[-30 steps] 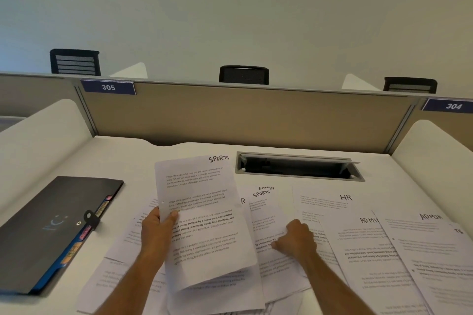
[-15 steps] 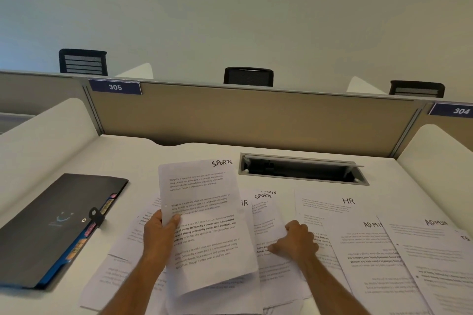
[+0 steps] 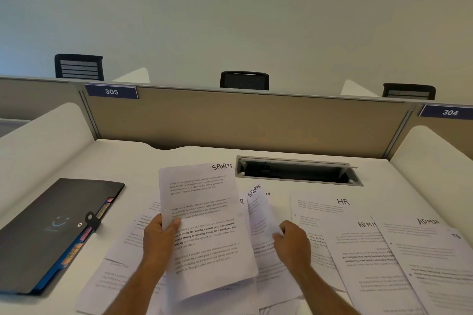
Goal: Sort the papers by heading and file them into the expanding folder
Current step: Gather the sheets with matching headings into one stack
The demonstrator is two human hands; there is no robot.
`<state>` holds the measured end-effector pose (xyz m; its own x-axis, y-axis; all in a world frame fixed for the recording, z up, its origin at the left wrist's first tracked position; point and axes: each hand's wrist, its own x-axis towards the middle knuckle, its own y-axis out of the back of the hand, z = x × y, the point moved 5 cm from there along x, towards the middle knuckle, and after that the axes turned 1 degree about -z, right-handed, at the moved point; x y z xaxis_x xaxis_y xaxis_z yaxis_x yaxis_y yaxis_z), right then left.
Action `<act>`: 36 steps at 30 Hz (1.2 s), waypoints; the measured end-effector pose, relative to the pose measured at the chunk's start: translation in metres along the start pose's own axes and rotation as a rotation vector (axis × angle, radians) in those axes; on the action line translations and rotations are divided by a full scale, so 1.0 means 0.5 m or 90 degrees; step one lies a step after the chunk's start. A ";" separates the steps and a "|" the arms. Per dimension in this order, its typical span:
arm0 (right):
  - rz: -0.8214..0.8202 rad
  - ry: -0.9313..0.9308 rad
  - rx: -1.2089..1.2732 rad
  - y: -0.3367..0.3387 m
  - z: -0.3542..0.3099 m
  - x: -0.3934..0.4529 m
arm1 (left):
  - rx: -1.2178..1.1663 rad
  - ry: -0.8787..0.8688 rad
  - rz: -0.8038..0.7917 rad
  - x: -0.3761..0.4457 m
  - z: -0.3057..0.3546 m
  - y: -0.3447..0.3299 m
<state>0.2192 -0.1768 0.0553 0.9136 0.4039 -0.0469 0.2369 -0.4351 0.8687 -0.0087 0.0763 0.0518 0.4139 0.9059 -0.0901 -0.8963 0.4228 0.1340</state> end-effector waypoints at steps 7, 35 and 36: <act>0.182 -0.010 0.184 0.135 0.040 0.049 | 0.021 -0.007 -0.005 -0.013 0.010 -0.005; -0.116 -0.036 0.594 0.071 -0.052 -0.012 | -0.111 -0.052 -0.119 -0.083 0.103 -0.135; -0.080 -0.007 0.598 0.081 -0.056 -0.016 | -0.120 -0.091 -0.117 -0.087 0.116 -0.138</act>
<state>0.2125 -0.1750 0.1046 0.8652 0.4862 -0.1222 0.4984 -0.8606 0.1047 0.0443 0.0094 0.1038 0.5776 0.8151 0.0451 -0.8130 0.5793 -0.0588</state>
